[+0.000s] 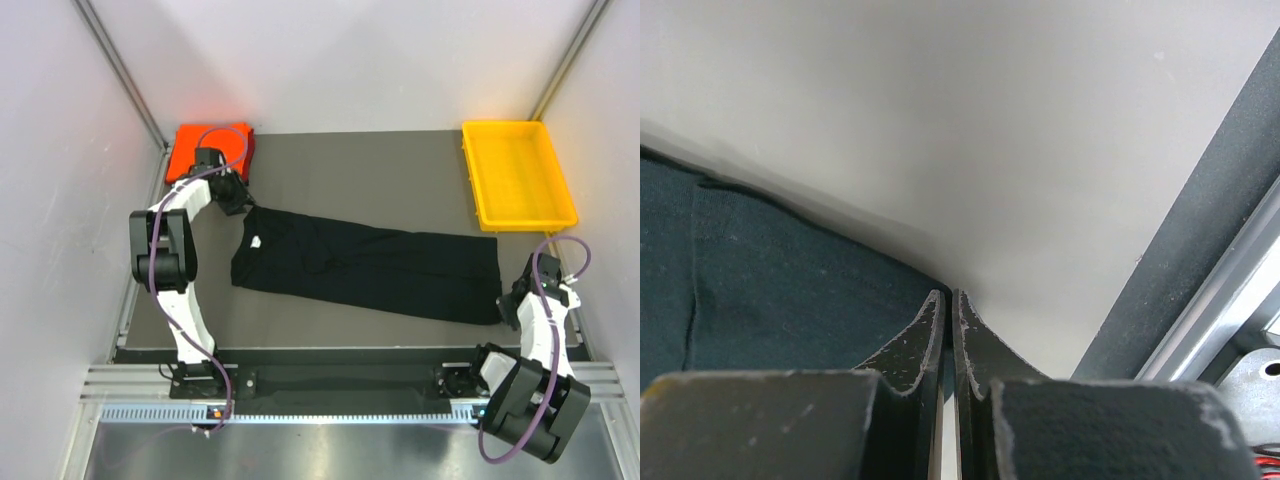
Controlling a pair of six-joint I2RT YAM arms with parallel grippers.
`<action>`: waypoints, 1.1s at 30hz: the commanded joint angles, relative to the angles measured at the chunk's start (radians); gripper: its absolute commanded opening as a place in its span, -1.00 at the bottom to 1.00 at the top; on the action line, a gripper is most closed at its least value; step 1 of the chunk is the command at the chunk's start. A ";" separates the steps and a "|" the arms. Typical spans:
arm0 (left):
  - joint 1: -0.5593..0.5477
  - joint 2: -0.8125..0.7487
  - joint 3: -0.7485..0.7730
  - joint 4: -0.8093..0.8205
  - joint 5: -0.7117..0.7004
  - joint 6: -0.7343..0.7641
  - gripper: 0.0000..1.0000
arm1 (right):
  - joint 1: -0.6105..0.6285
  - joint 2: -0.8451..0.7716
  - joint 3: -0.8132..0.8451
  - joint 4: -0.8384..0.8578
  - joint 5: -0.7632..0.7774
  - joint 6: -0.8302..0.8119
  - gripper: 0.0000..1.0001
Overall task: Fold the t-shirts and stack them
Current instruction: Fold the tshirt
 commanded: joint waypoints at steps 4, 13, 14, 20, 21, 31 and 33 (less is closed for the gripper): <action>-0.001 0.018 0.042 0.018 0.024 0.017 -0.12 | -0.015 -0.023 -0.004 0.018 0.019 -0.010 -1.00; -0.001 0.078 0.108 0.000 0.032 0.019 -0.24 | -0.015 -0.023 -0.007 0.020 0.025 -0.009 -1.00; 0.000 0.078 0.105 0.003 0.033 0.020 -0.24 | -0.015 -0.022 -0.006 0.020 0.025 -0.009 -1.00; 0.005 0.106 0.129 -0.006 0.024 0.016 -0.30 | -0.015 -0.019 -0.004 0.017 0.035 -0.002 -1.00; 0.006 0.106 0.126 0.001 0.033 0.014 -0.31 | -0.015 -0.020 -0.004 0.017 0.035 -0.002 -1.00; 0.016 0.129 0.120 0.028 0.082 -0.007 -0.74 | -0.015 -0.017 -0.004 0.015 0.045 0.002 -1.00; 0.023 0.130 0.122 0.029 0.079 -0.012 -0.91 | -0.015 -0.022 -0.004 0.010 0.051 0.008 -1.00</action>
